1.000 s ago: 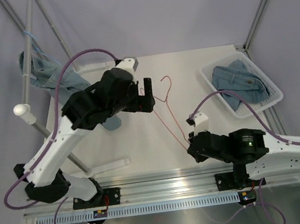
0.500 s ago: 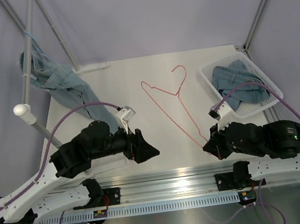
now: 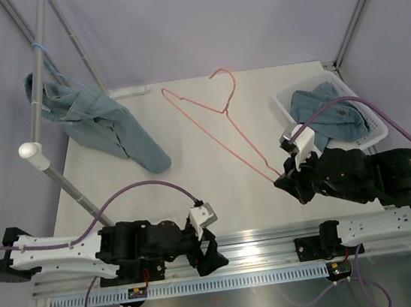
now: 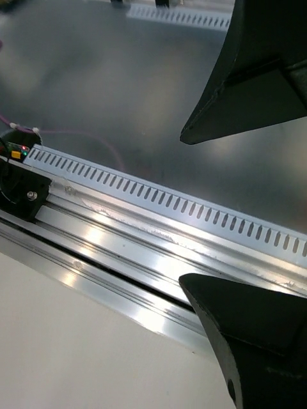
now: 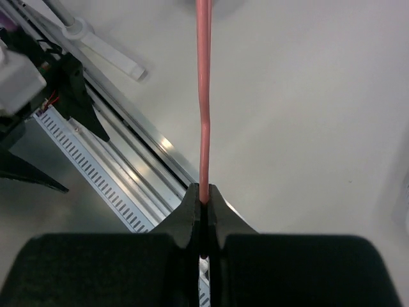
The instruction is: Remove the skirt from the hanger
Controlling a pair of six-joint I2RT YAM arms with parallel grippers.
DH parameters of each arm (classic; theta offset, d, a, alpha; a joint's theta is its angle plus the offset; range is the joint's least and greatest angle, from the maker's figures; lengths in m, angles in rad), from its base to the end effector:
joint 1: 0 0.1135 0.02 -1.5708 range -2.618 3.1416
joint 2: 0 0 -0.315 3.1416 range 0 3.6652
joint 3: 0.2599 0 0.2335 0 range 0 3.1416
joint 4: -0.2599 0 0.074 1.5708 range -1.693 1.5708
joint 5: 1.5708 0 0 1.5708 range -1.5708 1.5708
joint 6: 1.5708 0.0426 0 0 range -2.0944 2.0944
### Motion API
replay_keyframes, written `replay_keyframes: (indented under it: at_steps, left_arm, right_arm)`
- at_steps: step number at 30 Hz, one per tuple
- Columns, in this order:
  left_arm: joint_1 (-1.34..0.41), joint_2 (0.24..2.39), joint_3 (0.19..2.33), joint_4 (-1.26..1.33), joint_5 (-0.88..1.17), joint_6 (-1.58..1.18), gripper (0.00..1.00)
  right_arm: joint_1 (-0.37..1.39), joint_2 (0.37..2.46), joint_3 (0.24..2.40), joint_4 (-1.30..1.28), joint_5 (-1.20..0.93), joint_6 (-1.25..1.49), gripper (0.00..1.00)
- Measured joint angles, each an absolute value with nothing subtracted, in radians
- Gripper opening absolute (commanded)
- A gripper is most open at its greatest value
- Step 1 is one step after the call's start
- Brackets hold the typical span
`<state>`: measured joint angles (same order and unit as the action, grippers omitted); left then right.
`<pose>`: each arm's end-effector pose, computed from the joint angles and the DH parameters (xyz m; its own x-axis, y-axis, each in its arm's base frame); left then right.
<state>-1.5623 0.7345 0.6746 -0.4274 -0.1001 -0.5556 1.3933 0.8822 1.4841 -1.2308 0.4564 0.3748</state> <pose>0.0053 -0.1179 0.3165 -0.5278 0.3468 -0.7754 0.8426 0.3292 -0.4263 0.0295 0.0583 0.4679 -0.3971 -0.3524 -0.8474 -0.7256 0.6859 0.0548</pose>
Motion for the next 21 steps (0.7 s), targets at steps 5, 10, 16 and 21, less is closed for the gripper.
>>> replay_keyframes:
  at_steps: [5,10,16,21]
  left_arm:
    - [-1.705,0.947,0.675,-0.317,-0.303,-0.446,0.89]
    - [-1.736,1.163,0.689,-0.264,-0.419,-0.356,0.89]
    - [-1.762,1.170,0.642,-0.167,-0.472,-0.314,0.89]
    - [-1.771,1.093,0.566,-0.135,-0.491,-0.319,0.89]
  right_arm:
    - [1.393,1.066,1.641,-1.211,0.416,0.243,0.00]
    - [1.375,1.283,1.790,-1.199,0.297,0.128,0.00]
    - [1.245,1.405,1.905,-1.223,0.100,0.001,0.00]
    - [1.161,1.513,2.076,-1.262,-0.015,-0.086,0.00]
